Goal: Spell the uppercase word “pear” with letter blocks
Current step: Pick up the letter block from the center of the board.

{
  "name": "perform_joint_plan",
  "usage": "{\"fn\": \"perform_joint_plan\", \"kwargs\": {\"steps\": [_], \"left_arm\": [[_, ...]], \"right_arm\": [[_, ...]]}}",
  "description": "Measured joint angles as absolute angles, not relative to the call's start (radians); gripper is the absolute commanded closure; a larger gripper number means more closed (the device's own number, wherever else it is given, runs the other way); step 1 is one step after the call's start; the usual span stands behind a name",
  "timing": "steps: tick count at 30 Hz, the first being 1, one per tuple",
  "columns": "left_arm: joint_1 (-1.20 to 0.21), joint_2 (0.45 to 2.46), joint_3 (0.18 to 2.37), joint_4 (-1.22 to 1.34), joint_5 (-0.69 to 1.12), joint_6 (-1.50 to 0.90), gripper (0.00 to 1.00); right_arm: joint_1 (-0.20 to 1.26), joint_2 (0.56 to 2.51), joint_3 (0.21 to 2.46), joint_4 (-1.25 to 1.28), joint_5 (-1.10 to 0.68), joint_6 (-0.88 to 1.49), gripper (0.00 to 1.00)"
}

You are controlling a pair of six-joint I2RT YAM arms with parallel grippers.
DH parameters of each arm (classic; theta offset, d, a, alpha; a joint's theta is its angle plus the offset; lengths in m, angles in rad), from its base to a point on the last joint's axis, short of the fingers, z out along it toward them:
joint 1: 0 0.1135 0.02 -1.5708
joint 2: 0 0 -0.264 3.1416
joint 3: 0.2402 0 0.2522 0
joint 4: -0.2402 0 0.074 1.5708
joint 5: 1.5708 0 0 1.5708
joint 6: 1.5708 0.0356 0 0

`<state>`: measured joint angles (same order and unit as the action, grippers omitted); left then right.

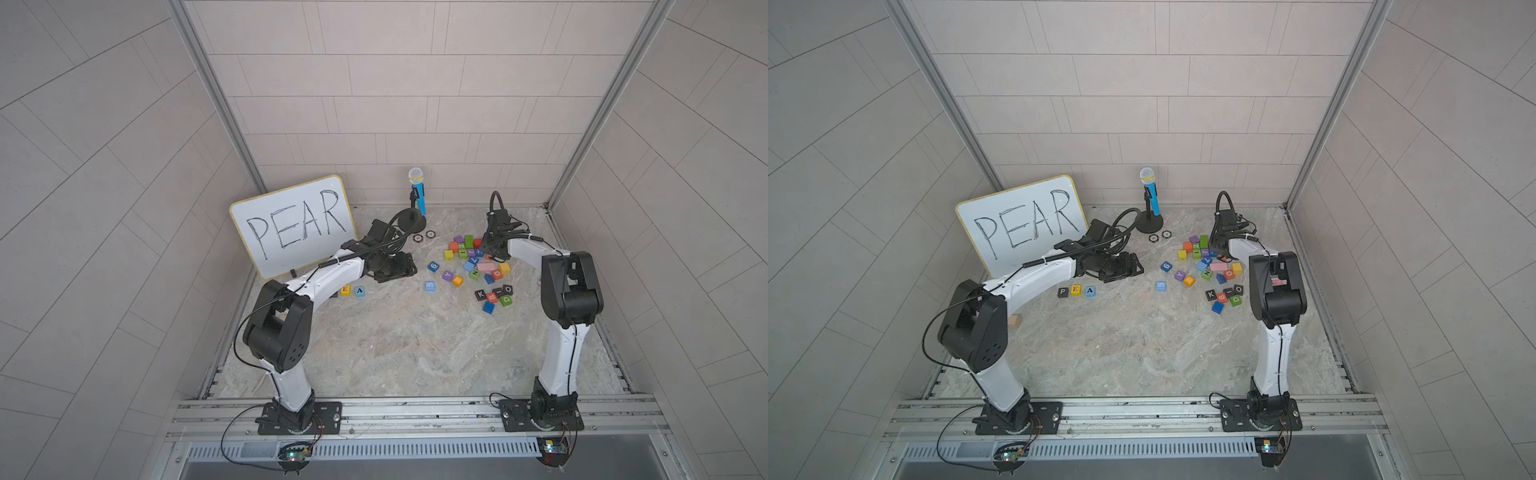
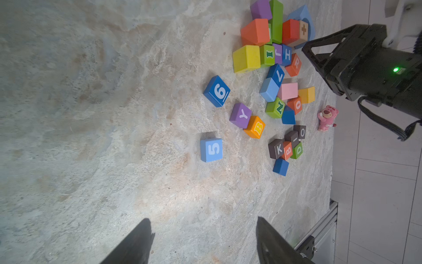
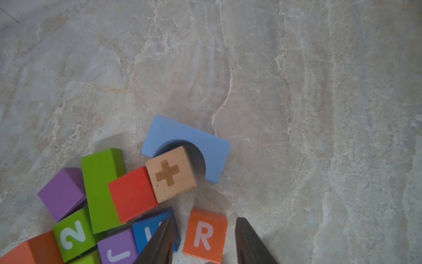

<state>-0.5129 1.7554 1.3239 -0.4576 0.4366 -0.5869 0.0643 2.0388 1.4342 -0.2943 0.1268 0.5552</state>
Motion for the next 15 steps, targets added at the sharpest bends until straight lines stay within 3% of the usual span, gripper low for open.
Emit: {"fn": "perform_joint_plan", "kwargs": {"steps": [15], "left_arm": [[-0.513, 1.755, 1.324, -0.469, 0.422, -0.583, 0.25]], "right_arm": [[0.064, 2.083, 1.435, -0.304, 0.115, 0.562, 0.57]]}}
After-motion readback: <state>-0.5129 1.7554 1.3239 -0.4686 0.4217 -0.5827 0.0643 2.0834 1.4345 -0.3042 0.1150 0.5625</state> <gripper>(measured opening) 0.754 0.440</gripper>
